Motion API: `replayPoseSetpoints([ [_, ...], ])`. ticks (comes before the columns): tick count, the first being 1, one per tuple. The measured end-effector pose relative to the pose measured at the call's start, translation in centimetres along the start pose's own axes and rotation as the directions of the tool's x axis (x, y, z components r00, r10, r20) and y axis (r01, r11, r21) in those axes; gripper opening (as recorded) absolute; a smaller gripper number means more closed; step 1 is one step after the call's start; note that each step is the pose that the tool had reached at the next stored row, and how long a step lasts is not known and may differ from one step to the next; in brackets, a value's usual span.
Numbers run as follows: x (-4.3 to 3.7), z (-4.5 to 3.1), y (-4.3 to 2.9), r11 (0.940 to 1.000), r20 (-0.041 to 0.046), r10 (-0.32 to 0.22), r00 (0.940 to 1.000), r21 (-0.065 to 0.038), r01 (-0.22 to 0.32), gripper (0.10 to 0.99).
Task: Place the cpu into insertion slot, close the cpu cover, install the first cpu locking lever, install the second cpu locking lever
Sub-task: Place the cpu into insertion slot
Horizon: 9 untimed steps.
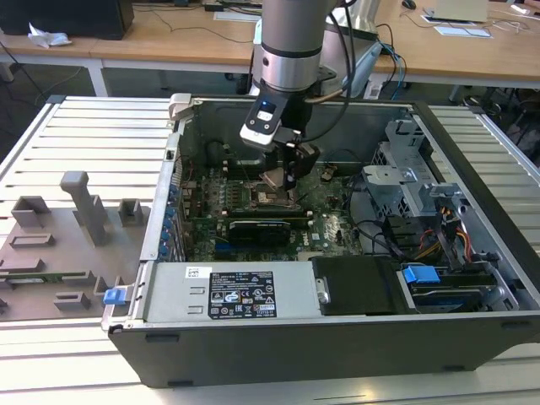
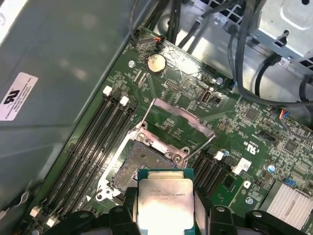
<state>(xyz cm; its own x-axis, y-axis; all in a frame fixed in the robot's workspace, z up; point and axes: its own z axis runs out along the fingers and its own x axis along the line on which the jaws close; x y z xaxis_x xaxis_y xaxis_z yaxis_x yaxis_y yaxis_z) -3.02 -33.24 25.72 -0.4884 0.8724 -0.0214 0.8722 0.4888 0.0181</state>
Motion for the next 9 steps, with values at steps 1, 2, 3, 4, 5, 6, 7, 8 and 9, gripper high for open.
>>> replayPoseSetpoints([
  [1,0.00,0.00,0.00,1.0000,0.0006,0.008,1.0000,0.000,-0.008,0.545],
  [2,0.00,0.00,0.00,0.9999,0.0009,0.014,0.9999,0.001,-0.014,0.545],
  [3,0.00,0.00,0.00,0.9997,0.0014,0.025,0.9997,0.001,-0.025,0.545],
  [4,0.00,0.01,0.00,0.9993,0.0022,0.039,0.9993,0.002,-0.039,0.545],
  [5,0.00,0.01,0.00,0.9984,0.0034,0.057,0.9984,0.002,-0.057,0.545],
  [6,0.00,0.02,0.00,0.9978,0.0045,0.066,0.9978,0.003,-0.066,0.545],
  [7,0.00,0.02,0.00,0.9974,0.0054,0.073,0.9973,0.003,-0.073,0.545],
  [8,0.00,0.02,0.00,0.9927,0.0122,0.121,0.9926,0.007,-0.121,0.545],
  [9,0.00,0.02,0.00,0.9912,0.0128,0.132,0.9912,0.007,-0.132,0.545],
])
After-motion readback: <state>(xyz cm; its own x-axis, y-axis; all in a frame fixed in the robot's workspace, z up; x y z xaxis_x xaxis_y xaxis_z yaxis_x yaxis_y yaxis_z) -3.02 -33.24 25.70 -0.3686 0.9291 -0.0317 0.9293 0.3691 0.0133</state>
